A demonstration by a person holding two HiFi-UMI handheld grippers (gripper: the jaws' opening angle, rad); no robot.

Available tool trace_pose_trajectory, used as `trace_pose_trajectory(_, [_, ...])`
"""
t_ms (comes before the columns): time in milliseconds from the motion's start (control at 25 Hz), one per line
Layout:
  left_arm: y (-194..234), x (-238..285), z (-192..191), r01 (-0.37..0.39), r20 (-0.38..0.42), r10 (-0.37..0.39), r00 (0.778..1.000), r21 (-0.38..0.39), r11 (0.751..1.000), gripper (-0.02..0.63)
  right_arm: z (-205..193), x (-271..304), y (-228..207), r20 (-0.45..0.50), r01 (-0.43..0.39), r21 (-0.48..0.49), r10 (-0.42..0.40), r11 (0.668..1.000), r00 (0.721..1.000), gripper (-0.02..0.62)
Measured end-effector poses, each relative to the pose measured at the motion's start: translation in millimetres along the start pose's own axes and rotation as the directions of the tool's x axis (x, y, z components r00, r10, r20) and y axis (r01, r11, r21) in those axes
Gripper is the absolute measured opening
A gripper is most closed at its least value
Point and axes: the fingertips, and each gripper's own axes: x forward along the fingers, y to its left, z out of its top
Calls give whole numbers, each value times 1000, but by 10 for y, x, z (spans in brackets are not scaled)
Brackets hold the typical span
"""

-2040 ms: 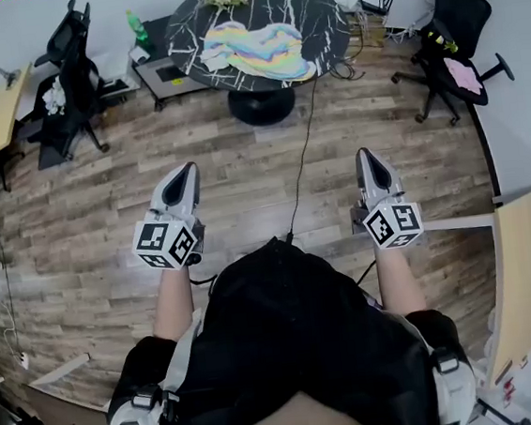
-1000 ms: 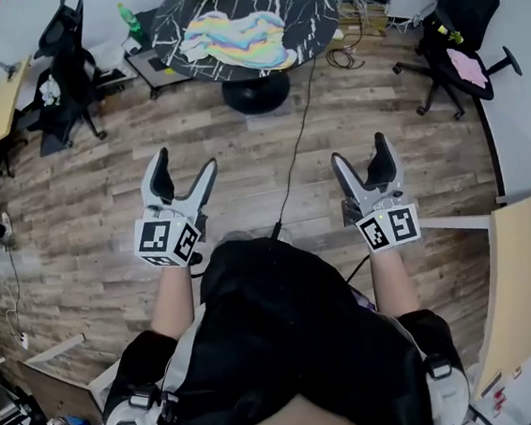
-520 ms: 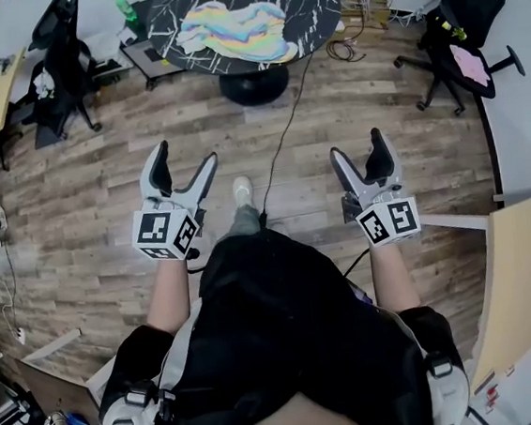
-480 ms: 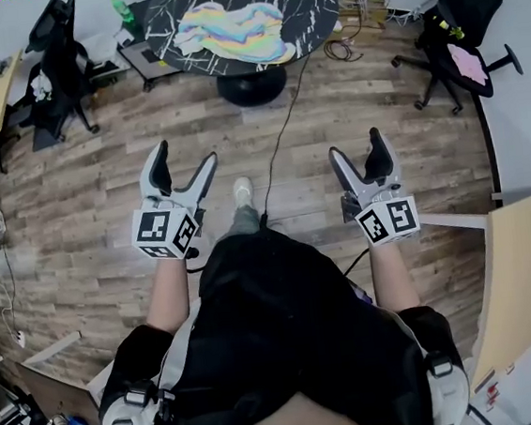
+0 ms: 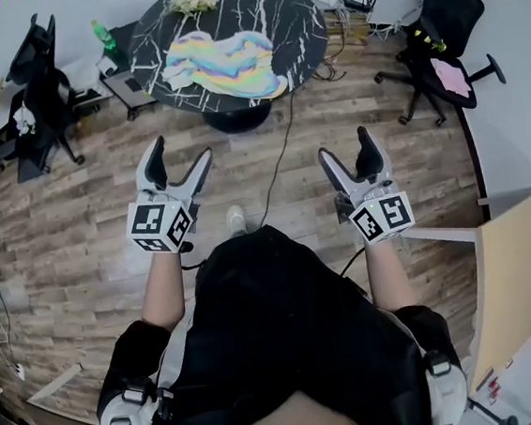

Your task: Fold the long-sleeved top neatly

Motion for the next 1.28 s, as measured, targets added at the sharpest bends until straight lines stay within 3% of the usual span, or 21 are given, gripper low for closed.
trace_pose_trajectory(720, [1187,720,-30,82,-65,-82,995,3,997,419,-251,1488,52,-125,9,-86,-20,996,992,355])
trace_pose_trajectory(840, [1310,850,-46,108,-73,-106,992,16,994,419,-256,1707,133,-116,8,-79,-17,997,993,350])
trace_pose_trajectory(1000, [1408,950,-159,114,-89,-115,989,-23,993,413,-313,1932,220,-137,-19,-78,8,997,991,339])
trace_pose_trajectory(1280, [1540,1235,-210,95,-111,-100,989,-47,994,408,-397,2258,-100,-180,-38,-98,20,994,984,308])
